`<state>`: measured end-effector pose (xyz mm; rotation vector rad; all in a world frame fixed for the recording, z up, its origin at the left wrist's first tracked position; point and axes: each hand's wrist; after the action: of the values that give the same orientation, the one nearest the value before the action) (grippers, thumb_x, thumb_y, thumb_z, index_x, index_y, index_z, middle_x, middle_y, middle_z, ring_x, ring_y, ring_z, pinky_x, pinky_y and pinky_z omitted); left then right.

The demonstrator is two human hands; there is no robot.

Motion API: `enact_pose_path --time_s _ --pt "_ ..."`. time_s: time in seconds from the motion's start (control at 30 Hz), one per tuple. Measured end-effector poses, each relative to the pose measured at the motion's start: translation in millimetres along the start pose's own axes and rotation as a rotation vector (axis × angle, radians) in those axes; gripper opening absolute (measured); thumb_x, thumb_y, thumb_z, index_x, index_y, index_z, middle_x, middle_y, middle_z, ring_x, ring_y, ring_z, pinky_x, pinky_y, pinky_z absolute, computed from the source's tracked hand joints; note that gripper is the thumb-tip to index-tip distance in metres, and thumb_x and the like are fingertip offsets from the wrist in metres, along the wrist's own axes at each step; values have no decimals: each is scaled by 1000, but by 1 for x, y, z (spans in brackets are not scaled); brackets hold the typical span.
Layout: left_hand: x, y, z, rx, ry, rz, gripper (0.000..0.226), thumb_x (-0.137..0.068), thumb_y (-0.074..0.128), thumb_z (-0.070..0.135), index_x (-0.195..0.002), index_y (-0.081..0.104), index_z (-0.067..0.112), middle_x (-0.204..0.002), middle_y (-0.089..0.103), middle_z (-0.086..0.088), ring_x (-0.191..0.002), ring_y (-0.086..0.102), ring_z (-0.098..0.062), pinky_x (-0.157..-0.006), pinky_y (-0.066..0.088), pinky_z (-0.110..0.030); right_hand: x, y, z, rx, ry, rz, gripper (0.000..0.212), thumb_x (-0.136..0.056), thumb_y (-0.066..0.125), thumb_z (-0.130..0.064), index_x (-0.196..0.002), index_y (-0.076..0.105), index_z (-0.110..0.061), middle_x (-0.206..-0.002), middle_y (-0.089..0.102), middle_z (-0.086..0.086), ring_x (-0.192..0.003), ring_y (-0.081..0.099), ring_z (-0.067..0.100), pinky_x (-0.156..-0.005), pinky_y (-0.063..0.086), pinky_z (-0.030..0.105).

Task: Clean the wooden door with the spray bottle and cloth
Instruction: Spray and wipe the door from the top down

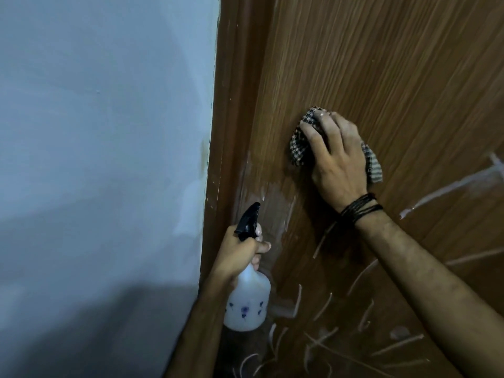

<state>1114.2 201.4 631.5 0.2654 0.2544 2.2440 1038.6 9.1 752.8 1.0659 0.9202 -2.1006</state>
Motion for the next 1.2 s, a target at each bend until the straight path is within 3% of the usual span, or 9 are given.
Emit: enact_pose_path --time_s 0.2,0.27,0.37,0.53,0.67,0.87,0.93,1.07,1.2 --pt "-1 7 -12 5 -12 -27 32 -86 60 -16 -81 57 15 -69 53 -1 -41 42 -9 -42 38 -24 67 10 -14 70 -157 -204 56 -99 48 -4 -154 36 -8 -156 38 19 -143 31 37 -123 13 44" --pt "-2 8 -16 -6 -20 -25 33 -85 59 -17 -79 55 15 -67 52 -1 -41 42 -9 -42 38 -24 95 16 -24 83 -268 -274 51 -104 33 -4 -154 35 -8 -155 40 18 -143 30 36 -124 8 43" --pt "-3 8 -20 -27 -16 -21 33 -87 60 -15 -75 54 16 -65 50 -2 -41 42 -9 -43 38 -24 118 22 -31 117 -356 -356 52 -106 14 -7 -154 35 -9 -156 39 17 -142 33 35 -122 16 43" --pt "-4 0 -20 -33 -13 -39 30 -87 61 -14 -80 56 14 -67 52 -1 -42 41 -9 -45 38 -24 69 26 -34 121 -188 -209 50 -101 43 -8 -151 38 -10 -151 41 16 -139 35 34 -119 22 44" --pt "-8 -3 -19 -18 -12 -13 31 -86 61 -15 -80 56 15 -66 51 0 -42 40 -8 -44 37 -22 27 37 -49 95 -33 -88 57 -98 53 -8 -152 38 -8 -153 40 17 -141 32 34 -121 19 45" --pt "-10 -9 -19 0 -23 -14 29 -87 61 -15 -81 55 13 -65 50 -1 -43 40 -8 -43 37 -22 100 63 -73 190 -533 -288 57 -97 42 -19 -151 32 -5 -156 37 18 -142 36 36 -121 18 46" --pt "-9 -10 -18 -9 -43 -14 26 -87 61 -14 -81 56 12 -60 49 0 -43 40 -8 -43 37 -21 128 63 -76 202 -602 -351 53 -98 39 -19 -149 32 -5 -153 39 16 -140 39 35 -120 20 45" --pt "-11 -16 -17 -23 -39 -17 29 -88 61 -14 -81 56 13 -63 49 -1 -41 39 -9 -44 36 -22 117 59 -79 154 -486 -312 48 -99 37 -12 -146 38 -8 -147 50 12 -134 45 31 -116 28 41" --pt "-15 -23 -14 3 -20 -5 29 -87 61 -16 -87 57 13 -70 51 -1 -45 39 -10 -45 36 -22 41 52 -66 122 -142 -145 51 -98 42 -5 -149 40 -8 -150 42 16 -138 35 33 -120 22 45"
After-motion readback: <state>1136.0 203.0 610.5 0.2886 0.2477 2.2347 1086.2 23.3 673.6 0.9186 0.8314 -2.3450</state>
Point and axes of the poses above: each hand's wrist, its own x-axis away from the middle knuckle, its own y-axis out of the palm, z = x × y
